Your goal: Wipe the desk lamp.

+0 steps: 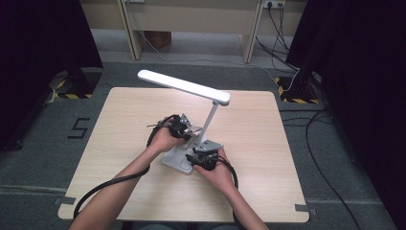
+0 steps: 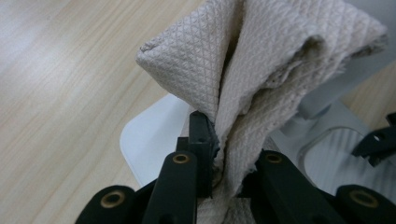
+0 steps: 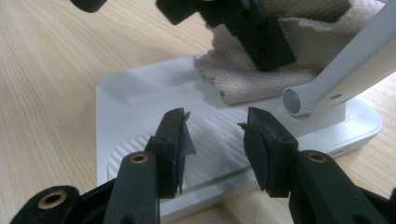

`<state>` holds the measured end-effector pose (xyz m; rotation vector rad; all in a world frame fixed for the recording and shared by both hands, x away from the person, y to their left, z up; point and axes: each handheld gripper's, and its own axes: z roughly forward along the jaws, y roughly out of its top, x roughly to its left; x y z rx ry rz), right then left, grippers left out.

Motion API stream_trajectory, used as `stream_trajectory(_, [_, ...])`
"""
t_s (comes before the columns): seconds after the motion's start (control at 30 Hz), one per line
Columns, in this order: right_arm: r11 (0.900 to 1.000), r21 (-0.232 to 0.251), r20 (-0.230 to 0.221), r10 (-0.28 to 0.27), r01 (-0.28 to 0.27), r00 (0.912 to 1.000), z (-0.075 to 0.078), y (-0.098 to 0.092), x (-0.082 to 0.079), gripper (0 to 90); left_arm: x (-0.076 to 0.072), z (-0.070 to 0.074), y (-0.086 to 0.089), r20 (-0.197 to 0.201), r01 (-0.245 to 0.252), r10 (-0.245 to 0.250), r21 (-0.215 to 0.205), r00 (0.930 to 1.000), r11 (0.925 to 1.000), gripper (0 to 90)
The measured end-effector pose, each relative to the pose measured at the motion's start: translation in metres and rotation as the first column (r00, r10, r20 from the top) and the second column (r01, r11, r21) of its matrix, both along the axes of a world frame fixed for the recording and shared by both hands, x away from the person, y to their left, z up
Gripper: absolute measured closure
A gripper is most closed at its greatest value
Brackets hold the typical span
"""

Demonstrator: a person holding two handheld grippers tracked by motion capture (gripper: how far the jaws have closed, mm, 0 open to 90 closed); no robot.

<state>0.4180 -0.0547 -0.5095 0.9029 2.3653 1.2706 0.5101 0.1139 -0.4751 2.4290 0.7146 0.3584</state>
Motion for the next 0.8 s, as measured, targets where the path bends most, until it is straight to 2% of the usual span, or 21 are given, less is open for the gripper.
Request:
stream_trajectory(0.23, [1.000,-0.002,-0.003,0.001,-0.001,1.0000,0.000,0.000,0.000,58.5,-0.013,0.000,0.005,0.014,0.009,-0.009,0.011,0.9999,0.9999,82.3])
stream_trajectory(0.6, [1.000,0.001,-0.004,-0.001,0.001,1.0000,0.000,0.000,0.000,58.5,-0.035,-0.003,0.020,0.017,0.026,-0.025,-0.021,0.9995,0.9994,82.3])
stream_trajectory(0.8, [1.000,0.001,-0.005,-0.002,0.002,1.0000,0.000,0.000,0.000,58.5,-0.048,-0.003,0.031,-0.001,0.042,-0.042,-0.047,0.9991,0.9980,82.2])
